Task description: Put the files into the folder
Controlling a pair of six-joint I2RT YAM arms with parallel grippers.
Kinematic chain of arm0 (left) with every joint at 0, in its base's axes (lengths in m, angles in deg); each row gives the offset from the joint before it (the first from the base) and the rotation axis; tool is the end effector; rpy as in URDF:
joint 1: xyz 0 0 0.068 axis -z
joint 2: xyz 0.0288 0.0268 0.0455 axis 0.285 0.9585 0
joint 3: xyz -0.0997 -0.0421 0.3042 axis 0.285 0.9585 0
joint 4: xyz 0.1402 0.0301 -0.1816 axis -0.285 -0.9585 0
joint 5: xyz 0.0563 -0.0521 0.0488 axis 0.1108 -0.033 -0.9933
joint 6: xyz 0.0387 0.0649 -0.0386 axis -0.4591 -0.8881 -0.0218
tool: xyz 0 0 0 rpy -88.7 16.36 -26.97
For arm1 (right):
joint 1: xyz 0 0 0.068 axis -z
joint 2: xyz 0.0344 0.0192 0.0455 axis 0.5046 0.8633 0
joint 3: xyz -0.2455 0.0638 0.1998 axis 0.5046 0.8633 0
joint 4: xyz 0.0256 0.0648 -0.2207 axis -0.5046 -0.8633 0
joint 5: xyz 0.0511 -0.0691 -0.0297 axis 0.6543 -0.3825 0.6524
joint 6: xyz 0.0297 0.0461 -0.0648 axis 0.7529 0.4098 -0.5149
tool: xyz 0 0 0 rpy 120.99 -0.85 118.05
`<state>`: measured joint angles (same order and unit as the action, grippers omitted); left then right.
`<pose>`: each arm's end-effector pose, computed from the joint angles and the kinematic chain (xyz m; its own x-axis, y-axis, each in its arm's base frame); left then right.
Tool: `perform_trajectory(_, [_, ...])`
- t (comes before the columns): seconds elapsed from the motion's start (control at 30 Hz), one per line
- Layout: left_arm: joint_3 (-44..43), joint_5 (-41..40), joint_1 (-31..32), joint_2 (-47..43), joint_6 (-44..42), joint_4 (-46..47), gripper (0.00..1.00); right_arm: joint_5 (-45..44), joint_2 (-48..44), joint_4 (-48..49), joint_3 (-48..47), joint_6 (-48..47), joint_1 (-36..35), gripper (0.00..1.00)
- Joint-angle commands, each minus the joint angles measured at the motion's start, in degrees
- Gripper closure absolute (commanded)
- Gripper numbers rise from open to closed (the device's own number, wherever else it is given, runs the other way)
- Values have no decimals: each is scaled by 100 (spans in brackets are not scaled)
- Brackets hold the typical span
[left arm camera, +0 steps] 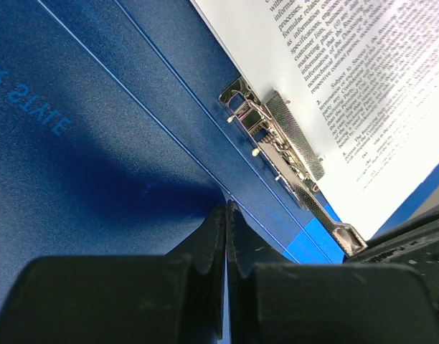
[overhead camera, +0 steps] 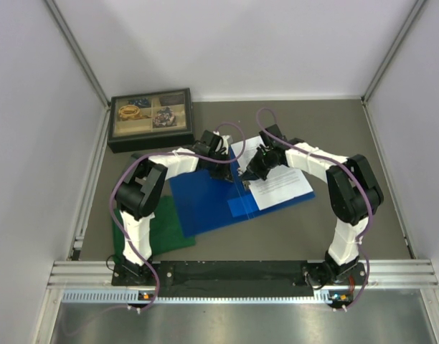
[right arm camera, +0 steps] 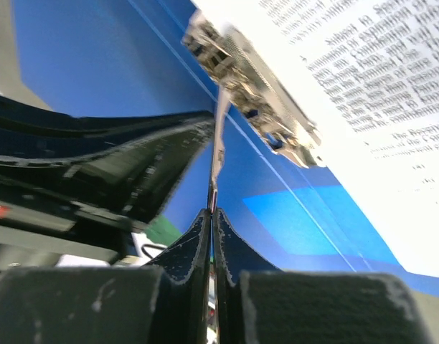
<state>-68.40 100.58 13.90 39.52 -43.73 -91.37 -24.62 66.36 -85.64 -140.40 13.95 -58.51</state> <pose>0.3547 -0.2401 0.1844 -0.9122 0.1078 -0.3953 0.3122 0.8076 -0.5003 0.3248 0.2069 0.2216 -0.8740 0.4769 0.0933 0.4360 0.6849 0.5838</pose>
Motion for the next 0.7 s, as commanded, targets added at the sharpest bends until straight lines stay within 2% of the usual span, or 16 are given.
perform_trajectory(0.0, [249, -658, 39, 633, -316, -951, 100, -237, 26, -153, 227, -401, 157, 100])
perform_trajectory(0.67, [-138, -1142, 180, 1029, -474, -1294, 100, -449, 395, -127, 377, -1351, 509, 100])
